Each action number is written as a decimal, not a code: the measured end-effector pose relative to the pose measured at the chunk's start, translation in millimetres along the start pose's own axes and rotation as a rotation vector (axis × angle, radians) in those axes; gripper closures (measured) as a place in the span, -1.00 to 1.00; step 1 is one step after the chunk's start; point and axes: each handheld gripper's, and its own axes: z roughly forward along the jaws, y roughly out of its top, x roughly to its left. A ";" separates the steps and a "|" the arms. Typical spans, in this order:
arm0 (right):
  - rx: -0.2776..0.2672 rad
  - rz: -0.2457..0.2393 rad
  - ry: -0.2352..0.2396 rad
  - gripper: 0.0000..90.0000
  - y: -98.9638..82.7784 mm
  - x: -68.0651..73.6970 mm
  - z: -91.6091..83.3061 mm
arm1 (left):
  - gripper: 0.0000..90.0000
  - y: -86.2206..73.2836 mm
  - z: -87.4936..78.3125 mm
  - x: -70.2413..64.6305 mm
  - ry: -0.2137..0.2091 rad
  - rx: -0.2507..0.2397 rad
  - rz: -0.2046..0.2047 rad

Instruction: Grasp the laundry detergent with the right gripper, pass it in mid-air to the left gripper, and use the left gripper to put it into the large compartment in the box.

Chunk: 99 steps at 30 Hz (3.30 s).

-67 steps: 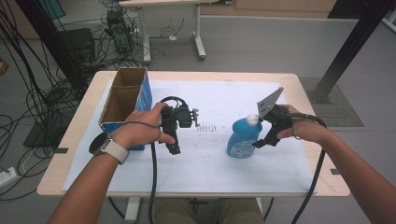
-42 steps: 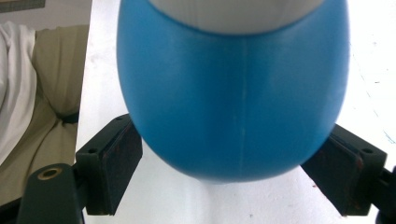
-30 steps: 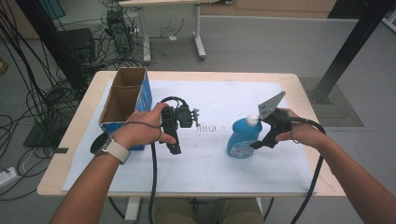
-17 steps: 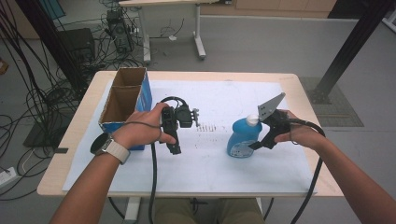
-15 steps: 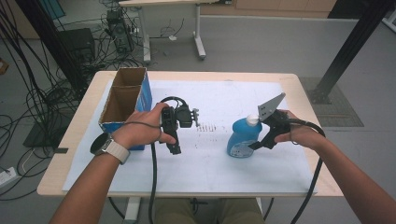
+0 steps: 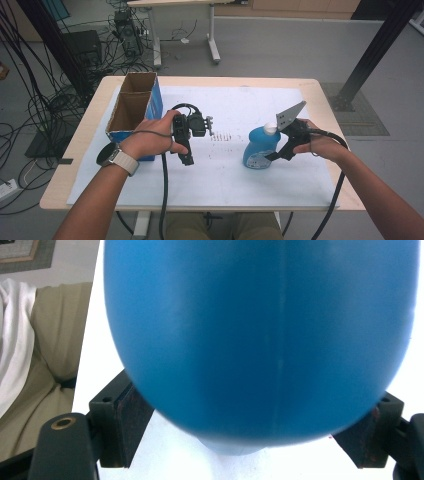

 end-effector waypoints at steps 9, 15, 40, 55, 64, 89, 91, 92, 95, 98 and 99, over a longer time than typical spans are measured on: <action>-0.014 -0.002 0.001 -0.54 -2.6 0.2 1.0 | -0.71 -0.7 0.0 0.6 0.000 -0.002 -0.001; -0.017 0.001 -0.002 -0.54 -3.9 0.0 1.8 | -0.71 -0.7 0.0 0.5 0.001 -0.003 -0.003; -0.060 0.007 -0.011 -0.52 -9.4 1.9 5.6 | -0.71 -0.3 0.7 0.7 0.003 -0.005 -0.006; -0.079 0.015 -0.009 -0.49 -13.2 2.1 10.0 | -0.71 -0.3 0.9 0.8 0.005 -0.004 -0.005; -0.100 0.016 -0.004 -0.45 -15.8 1.8 11.5 | -0.71 -0.2 1.0 1.0 0.006 -0.004 -0.004; -0.128 0.019 -0.004 -0.40 -17.2 -0.3 13.7 | -0.71 -2.1 1.2 1.7 0.008 -0.005 -0.010; -0.128 0.020 -0.003 -0.40 -17.2 -0.4 14.1 | -0.71 -2.5 1.4 1.6 0.009 -0.007 -0.011; -0.129 0.019 -0.002 -0.40 -17.2 -0.4 14.3 | -0.70 -2.6 1.4 1.6 0.010 -0.008 -0.012; -0.131 0.017 0.000 -0.40 -16.8 -0.2 14.8 | -0.70 -2.5 1.6 1.7 0.010 -0.008 -0.011; -0.132 0.017 0.001 -0.39 -16.5 -0.1 15.5 | -0.70 -2.0 1.5 1.7 0.008 -0.005 -0.010; -0.132 0.017 0.001 -0.39 -16.5 0.0 15.9 | -0.70 -2.0 1.5 1.7 0.009 -0.005 -0.010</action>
